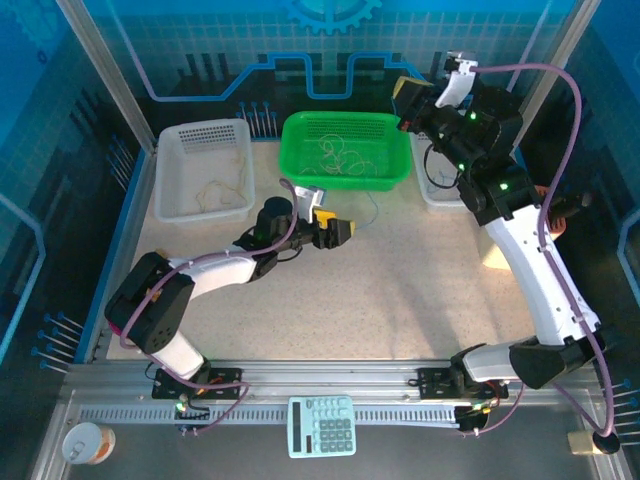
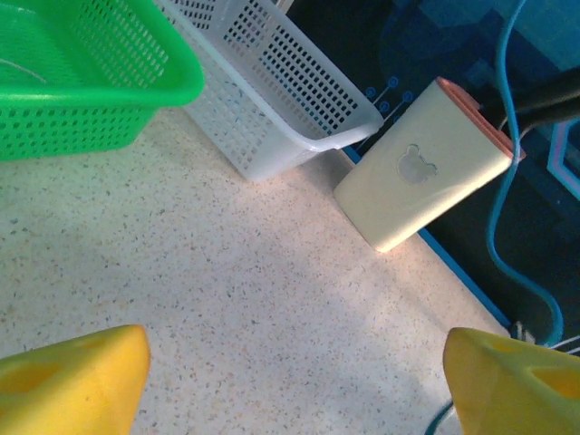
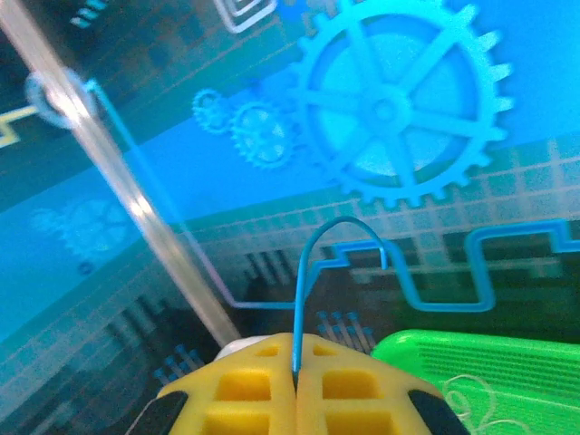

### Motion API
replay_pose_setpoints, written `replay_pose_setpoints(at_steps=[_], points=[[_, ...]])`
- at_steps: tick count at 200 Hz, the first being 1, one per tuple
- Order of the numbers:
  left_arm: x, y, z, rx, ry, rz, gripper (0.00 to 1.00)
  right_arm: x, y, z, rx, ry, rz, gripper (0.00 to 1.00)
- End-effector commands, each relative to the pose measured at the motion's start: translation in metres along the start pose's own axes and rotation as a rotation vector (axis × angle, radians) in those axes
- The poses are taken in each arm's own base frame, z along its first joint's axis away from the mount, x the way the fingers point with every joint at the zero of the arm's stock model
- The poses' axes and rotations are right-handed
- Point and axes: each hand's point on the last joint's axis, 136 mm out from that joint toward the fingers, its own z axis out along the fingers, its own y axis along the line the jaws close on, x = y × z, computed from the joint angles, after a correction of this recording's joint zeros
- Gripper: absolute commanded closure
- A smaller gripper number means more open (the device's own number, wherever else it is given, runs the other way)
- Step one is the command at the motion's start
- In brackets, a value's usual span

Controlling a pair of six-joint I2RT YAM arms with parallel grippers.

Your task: Untangle the cables

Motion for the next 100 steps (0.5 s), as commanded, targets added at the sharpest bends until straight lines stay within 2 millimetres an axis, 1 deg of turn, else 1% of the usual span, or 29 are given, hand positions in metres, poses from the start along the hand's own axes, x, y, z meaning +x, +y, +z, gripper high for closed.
replay_pose_setpoints(at_steps=[1,18,28,48,76,100], points=[[-0.016,-0.017,-0.013,0.037,-0.054,0.035,0.01,-0.020,-0.031,0.005,0.162,-0.123,-0.058,1.00],[-0.018,-0.019,-0.018,0.030,-0.062,0.043,0.01,-0.020,-0.052,0.006,0.260,-0.165,-0.080,1.00],[-0.020,-0.020,-0.022,0.022,-0.066,0.051,0.01,-0.024,-0.065,0.006,0.316,-0.193,-0.093,1.00],[-0.021,-0.021,-0.027,0.010,-0.071,0.061,0.01,-0.032,-0.084,0.004,0.407,-0.240,-0.115,1.00],[-0.023,-0.021,-0.031,0.000,-0.079,0.062,0.01,-0.036,-0.098,0.006,0.483,-0.285,-0.159,1.00],[-0.029,-0.026,-0.035,0.003,-0.091,0.063,0.01,-0.030,-0.117,0.012,0.573,-0.300,-0.195,1.00]])
